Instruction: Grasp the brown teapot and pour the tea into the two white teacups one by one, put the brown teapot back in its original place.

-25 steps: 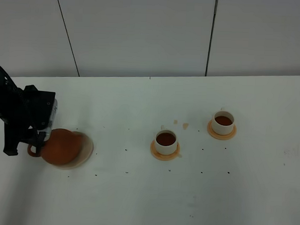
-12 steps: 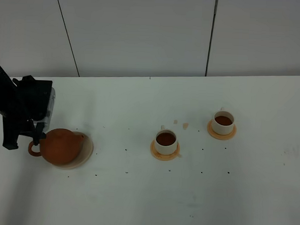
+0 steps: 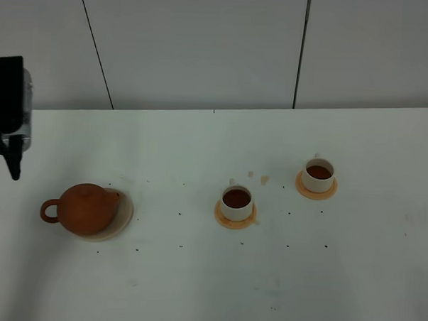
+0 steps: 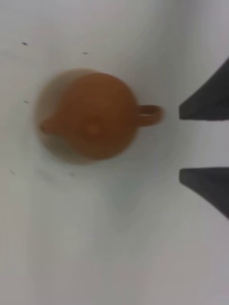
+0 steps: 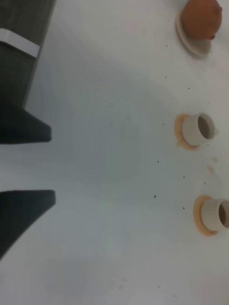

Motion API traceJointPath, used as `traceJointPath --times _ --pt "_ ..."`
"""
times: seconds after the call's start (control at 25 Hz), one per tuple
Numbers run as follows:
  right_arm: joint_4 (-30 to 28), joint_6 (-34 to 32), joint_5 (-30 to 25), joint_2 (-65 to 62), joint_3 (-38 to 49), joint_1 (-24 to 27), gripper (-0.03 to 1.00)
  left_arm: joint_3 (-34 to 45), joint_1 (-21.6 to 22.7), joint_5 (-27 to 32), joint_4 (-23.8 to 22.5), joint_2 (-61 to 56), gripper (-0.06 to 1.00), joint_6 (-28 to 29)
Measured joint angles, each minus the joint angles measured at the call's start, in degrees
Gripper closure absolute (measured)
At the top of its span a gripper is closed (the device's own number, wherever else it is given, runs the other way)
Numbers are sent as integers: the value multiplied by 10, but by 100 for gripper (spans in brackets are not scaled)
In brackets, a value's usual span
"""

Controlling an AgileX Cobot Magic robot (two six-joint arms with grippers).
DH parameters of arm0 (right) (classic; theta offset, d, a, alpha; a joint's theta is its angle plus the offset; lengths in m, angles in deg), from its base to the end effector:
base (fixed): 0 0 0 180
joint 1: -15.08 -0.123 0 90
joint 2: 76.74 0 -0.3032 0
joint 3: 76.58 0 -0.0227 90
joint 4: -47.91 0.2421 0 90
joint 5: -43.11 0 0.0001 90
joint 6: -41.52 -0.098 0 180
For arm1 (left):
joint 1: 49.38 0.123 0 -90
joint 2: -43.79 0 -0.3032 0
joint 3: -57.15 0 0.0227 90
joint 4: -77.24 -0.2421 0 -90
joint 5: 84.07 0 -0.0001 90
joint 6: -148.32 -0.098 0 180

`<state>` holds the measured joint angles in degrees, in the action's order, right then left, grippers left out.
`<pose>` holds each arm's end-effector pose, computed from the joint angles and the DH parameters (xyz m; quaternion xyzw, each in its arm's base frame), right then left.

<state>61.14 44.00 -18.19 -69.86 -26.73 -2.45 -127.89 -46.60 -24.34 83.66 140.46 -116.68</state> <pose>-0.0306 0.0110 0.2669 -0.1525 0.8378 0.1811 0.4919 0.3248 0.0063 0.3544 0.6245 0.7390 0.1324 0.2153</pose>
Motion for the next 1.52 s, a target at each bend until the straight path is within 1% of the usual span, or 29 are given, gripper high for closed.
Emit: traceJointPath --times 0.12,0.2,0.28,0.4,0.52,0.6,0.72,0.84,0.96,1.24,1.4,1.52 --pt "0 0 0 0 0 0 73 0 0 28 -49 -61 74 34" --pt "0 0 0 0 0 0 73 0 0 53 -74 -94 76 64" --pt "0 0 0 0 0 0 73 0 0 83 -98 -121 76 105" --pt "0 0 0 0 0 0 73 5 0 83 -124 -151 77 202" --pt "0 0 0 0 0 0 73 35 0 83 -128 -188 77 295" --pt "0 0 0 0 0 0 73 65 0 83 -127 -221 77 337" --pt "0 0 0 0 0 0 73 117 0 83 -135 -280 77 380" --pt "0 0 0 0 0 0 73 175 0 84 -158 -350 77 422" --pt "0 0 0 0 0 0 73 229 0 84 -178 -425 77 485" --pt "0 0 0 0 0 0 73 343 0 84 -197 -619 77 608" --pt "0 0 0 0 0 0 73 405 0 84 -191 -715 77 658" --pt "0 0 0 0 0 0 73 449 0 84 -165 -771 77 689"
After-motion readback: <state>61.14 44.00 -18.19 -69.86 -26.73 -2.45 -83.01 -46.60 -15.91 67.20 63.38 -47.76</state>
